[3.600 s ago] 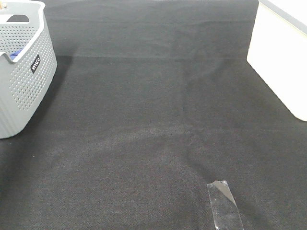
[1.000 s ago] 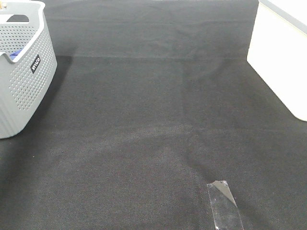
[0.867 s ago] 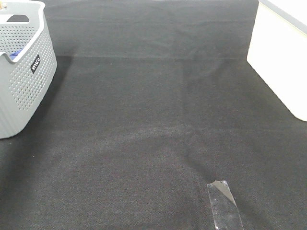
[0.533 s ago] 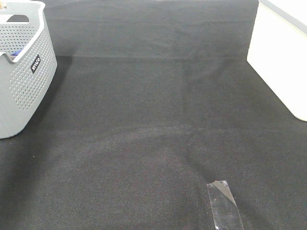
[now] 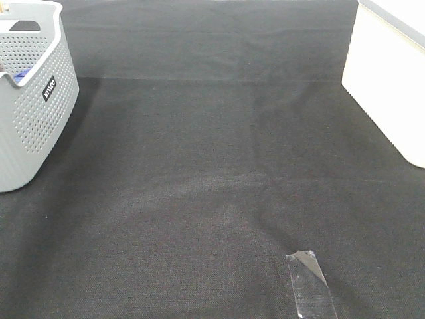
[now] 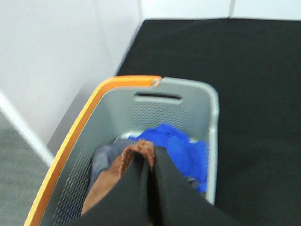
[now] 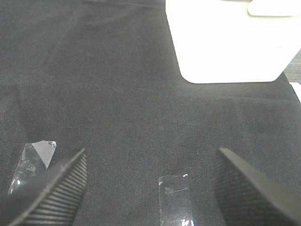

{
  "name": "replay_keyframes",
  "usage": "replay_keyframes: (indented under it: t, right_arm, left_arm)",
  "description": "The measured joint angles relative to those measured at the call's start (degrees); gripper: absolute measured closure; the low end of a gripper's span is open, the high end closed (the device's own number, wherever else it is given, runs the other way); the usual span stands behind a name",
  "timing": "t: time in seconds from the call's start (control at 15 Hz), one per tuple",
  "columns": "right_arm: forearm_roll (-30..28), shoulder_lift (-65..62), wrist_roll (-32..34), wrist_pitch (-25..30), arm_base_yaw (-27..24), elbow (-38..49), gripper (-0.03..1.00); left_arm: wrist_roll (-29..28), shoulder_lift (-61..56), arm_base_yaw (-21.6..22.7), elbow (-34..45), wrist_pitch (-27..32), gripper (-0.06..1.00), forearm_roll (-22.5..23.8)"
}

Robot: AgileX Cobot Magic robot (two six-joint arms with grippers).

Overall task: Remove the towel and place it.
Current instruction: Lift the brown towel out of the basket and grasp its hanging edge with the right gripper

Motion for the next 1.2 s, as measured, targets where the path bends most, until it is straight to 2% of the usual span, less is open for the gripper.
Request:
replay_keyframes:
  t: [0.27,0.33,0.4,0.47,0.6,0.73,0.8,0.93,1.07,1.2]
  right_arm:
    - [1.09,0.40,-0.52,-1.95,0.00,-0.74,0.24]
    - [4.18,1.95,-2.41,-5.50,0.00,-1.20,0.24]
    - [10.03,4.70,-6.53,-9.97,0.00,-1.32,0.24]
    - [18.11,8.42,-12.89,-14.55,0.00,-1.38,0.24]
    - [34.95,16.79,-28.99,-20.40,0.00,-1.38,0.24]
    - [52.37,26.36,-48.64,-21.49,0.00,-1.43,0.24]
    - [64.40,33.63,-66.12,-19.77,0.00,-1.43,0.24]
    - [79.70,43.60,-84.22,-14.61,0.00,-1.43,0.24]
    - [89.27,53.57,-95.97,-10.14,0.00,-1.43,0.24]
    - [95.34,63.71,-102.96,-6.42,0.00,-2.01,0.24]
  left_arm:
    - [8.02,-0.11,-6.36,-8.08,-3.50,0.94,-1.26]
    - [9.51,-0.11,-8.59,-10.08,-5.73,0.94,-2.01]
    - [10.54,-0.11,-11.06,-11.75,-8.19,0.94,-2.69]
    - [11.12,-0.11,-13.98,-13.35,-10.37,0.94,-2.81]
    - [11.75,-0.17,-18.96,-14.73,-13.12,0.94,-2.81]
    - [13.75,0.40,-22.86,-14.78,-13.29,0.94,-2.92]
    - [15.24,1.60,-25.38,-14.78,-13.64,0.94,-2.92]
    - [15.99,3.67,-28.30,-14.78,-14.21,0.94,-3.04]
    - [15.99,5.33,-30.14,-14.78,-14.44,0.94,-3.21]
    - [15.99,6.53,-31.40,-14.78,-17.13,0.94,-3.32]
